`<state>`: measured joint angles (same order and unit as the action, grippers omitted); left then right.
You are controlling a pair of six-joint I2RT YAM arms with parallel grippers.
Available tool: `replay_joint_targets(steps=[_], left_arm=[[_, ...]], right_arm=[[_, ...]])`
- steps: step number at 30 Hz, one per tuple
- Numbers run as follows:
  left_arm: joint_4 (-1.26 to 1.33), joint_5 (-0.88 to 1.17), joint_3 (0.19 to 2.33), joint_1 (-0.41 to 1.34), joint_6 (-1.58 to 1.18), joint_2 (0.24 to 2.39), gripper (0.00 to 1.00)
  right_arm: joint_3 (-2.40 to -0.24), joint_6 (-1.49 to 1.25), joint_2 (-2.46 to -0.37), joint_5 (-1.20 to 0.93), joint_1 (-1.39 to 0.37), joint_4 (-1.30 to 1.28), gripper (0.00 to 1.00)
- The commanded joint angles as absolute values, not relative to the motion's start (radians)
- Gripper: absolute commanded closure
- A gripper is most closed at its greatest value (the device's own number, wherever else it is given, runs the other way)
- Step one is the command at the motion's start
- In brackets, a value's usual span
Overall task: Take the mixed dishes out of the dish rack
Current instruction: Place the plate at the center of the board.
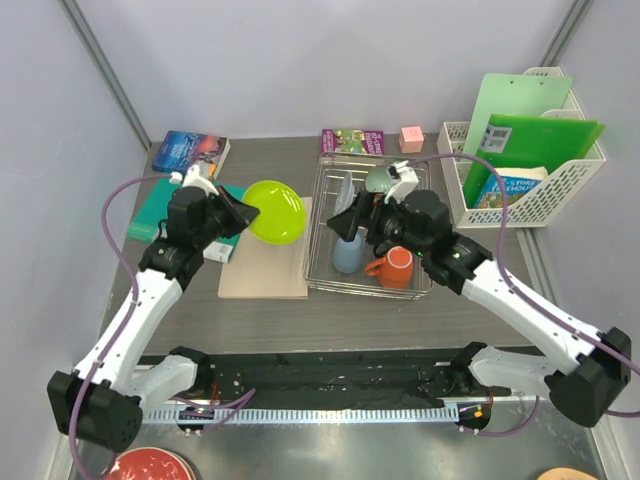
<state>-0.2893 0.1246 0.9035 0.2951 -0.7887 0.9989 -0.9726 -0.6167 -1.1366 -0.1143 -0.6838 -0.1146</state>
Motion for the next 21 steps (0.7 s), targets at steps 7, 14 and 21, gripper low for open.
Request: replay_joint_targets(steps=[7, 14, 21], left_arm=[[-0.27, -0.029, 1.034, -0.081, -0.956, 1.258, 1.0], [-0.219, -0.034, 1.11, -0.187, -0.963, 1.488, 1.0], [-0.278, 0.028, 1.319, -0.251, -0.925, 1.747, 1.0]], right_arm=[[-0.942, -0.451, -0.924, 0.186, -0.684, -0.273, 0.0], [-0.905, -0.431, -0.868, 0.236, -0.686, -0.325, 0.0], [-0.894, -0.43, -0.83, 0.25, -0.686, -0.362, 0.0]])
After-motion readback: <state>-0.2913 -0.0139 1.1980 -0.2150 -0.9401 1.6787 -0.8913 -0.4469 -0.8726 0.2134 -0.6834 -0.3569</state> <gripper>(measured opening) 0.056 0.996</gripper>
